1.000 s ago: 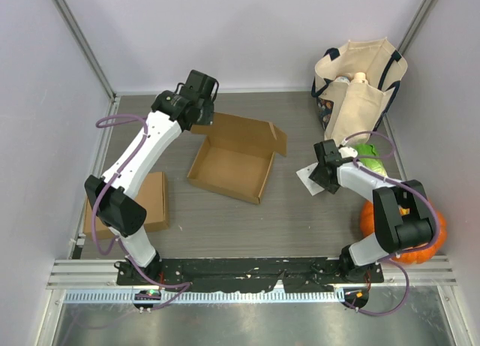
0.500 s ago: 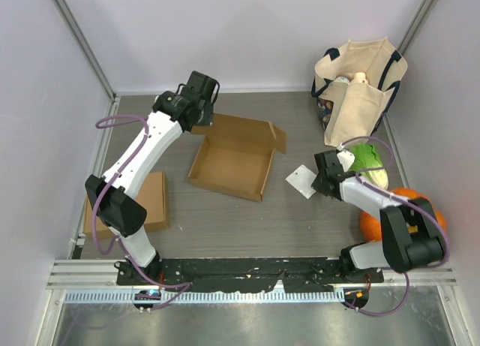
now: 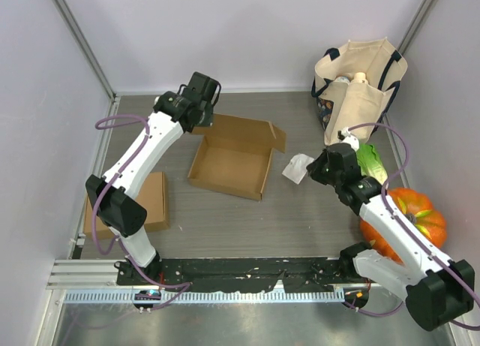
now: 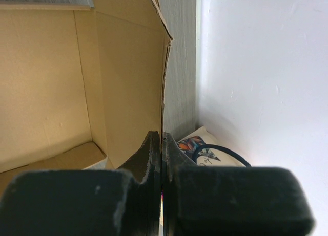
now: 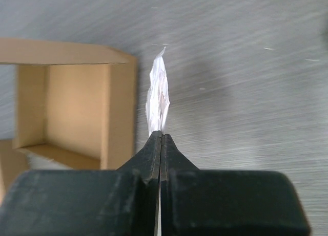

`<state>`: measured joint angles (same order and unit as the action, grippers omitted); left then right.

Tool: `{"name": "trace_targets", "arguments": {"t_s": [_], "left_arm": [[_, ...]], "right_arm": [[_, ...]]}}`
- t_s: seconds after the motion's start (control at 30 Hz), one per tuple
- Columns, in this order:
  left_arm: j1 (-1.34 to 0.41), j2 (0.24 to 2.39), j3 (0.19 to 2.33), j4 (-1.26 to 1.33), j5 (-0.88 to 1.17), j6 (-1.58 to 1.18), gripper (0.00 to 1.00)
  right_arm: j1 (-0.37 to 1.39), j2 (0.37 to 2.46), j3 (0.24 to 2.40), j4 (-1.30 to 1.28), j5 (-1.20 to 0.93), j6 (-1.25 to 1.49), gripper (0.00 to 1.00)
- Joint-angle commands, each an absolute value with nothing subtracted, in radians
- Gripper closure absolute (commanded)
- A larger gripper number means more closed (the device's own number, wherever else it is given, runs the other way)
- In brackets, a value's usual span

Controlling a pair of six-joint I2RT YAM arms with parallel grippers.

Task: Fold the paper box

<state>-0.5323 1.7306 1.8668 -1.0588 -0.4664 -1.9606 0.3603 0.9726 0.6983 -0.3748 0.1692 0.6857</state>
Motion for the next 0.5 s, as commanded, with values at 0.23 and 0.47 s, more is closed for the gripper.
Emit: {"name": "trace_targets", "arguments": {"t_s": [0.23,0.47], "left_arm": [[-0.537,1.741,1.913,-1.121,-0.489,-2.014,1.00],[-0.540,1.743,1.930,-1.172,-0.482,-2.054,1.00]], "right_arm": [[0.627,1.043,0.936,-0.263,0.083,0.845,0.99],[0.686,1.281,0.924,0.174,0.174,0.778,0.69]]}}
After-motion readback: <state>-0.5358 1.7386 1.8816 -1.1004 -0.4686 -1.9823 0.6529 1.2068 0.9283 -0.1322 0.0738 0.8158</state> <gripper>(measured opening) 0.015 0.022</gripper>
